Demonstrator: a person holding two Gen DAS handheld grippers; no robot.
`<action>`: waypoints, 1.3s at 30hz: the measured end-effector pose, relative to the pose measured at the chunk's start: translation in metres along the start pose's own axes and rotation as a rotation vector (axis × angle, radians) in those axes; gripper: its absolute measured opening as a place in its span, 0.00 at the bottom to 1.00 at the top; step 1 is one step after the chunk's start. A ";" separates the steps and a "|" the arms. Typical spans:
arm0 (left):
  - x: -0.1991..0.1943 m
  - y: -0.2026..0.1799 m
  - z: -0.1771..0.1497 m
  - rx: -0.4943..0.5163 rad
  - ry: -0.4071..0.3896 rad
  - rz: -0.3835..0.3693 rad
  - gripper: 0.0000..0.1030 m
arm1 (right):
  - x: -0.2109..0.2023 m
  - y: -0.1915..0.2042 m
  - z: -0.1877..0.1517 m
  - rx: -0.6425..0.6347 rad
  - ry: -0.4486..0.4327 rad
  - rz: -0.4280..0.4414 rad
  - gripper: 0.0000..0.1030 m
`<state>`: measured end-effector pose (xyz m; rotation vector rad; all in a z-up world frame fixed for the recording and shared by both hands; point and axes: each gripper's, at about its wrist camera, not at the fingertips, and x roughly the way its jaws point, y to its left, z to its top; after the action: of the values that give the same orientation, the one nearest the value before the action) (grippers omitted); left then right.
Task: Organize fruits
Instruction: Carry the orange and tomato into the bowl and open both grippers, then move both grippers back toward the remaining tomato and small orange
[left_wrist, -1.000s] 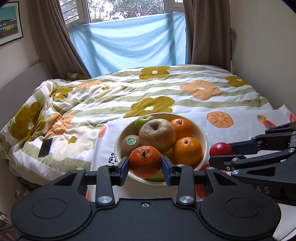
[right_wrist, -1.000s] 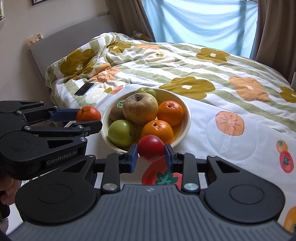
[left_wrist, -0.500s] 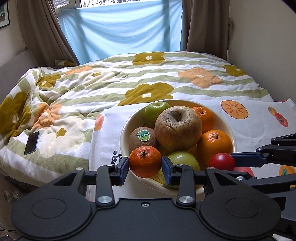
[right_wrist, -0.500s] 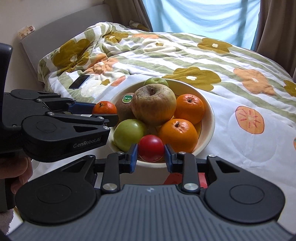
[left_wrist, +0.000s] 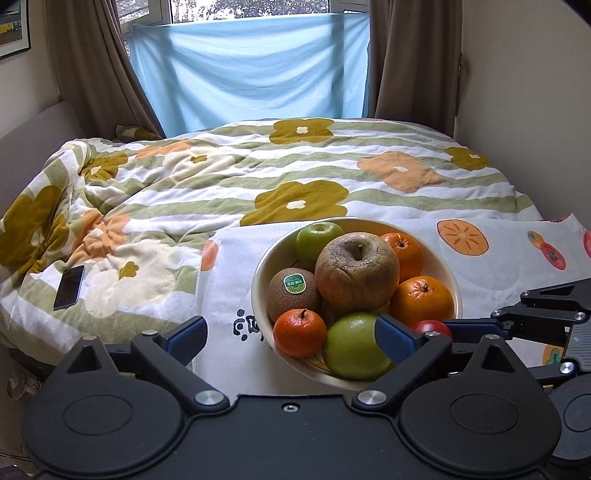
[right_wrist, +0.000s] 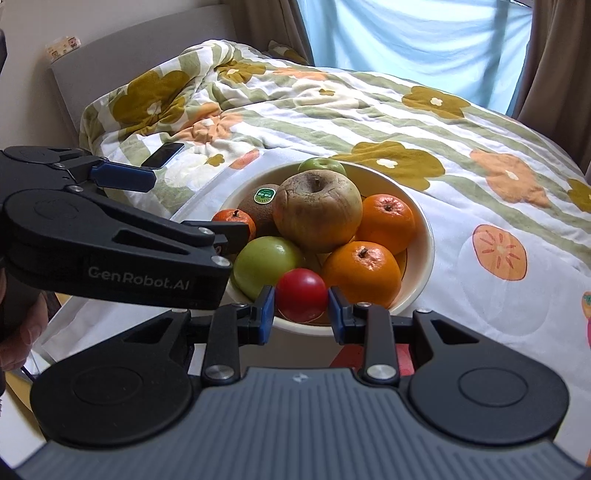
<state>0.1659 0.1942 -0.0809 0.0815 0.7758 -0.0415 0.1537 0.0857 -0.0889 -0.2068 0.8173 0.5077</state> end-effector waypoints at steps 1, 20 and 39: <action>-0.002 0.000 -0.001 -0.003 0.000 0.002 0.96 | 0.001 0.002 0.001 -0.020 0.001 -0.003 0.44; -0.012 0.007 -0.017 -0.053 0.009 0.004 0.96 | 0.005 0.014 -0.010 -0.123 -0.067 -0.087 0.78; -0.068 -0.027 -0.004 -0.038 -0.097 -0.006 1.00 | -0.066 -0.032 -0.023 0.105 -0.097 -0.099 1.00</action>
<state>0.1129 0.1684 -0.0371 0.0409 0.6794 -0.0361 0.1172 0.0267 -0.0556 -0.1237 0.7332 0.3781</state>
